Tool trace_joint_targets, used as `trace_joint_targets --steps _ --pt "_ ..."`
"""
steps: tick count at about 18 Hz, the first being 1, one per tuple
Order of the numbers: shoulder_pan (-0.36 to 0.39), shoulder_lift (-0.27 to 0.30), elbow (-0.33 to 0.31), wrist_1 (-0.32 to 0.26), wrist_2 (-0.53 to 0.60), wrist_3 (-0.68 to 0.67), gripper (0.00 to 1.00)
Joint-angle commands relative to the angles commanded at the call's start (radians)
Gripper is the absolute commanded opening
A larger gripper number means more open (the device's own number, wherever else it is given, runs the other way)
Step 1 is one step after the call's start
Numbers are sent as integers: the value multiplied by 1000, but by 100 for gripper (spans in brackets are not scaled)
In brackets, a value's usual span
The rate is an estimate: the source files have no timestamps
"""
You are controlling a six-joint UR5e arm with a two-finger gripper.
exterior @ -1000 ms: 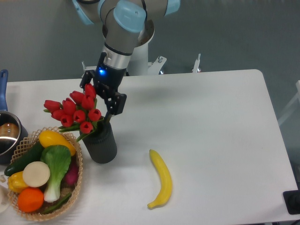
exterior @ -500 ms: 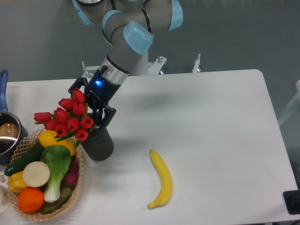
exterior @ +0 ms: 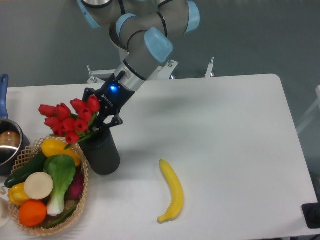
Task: Pick up the flowers from the vase
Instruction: 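Lift the gripped tulips straight up out of the black vase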
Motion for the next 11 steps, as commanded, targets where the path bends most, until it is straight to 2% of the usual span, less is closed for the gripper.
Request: trace_joint_targets --steps 4,11 --pt "37 9 32 0 -54 -38 0" --pt "83 12 127 0 -143 -212 0"
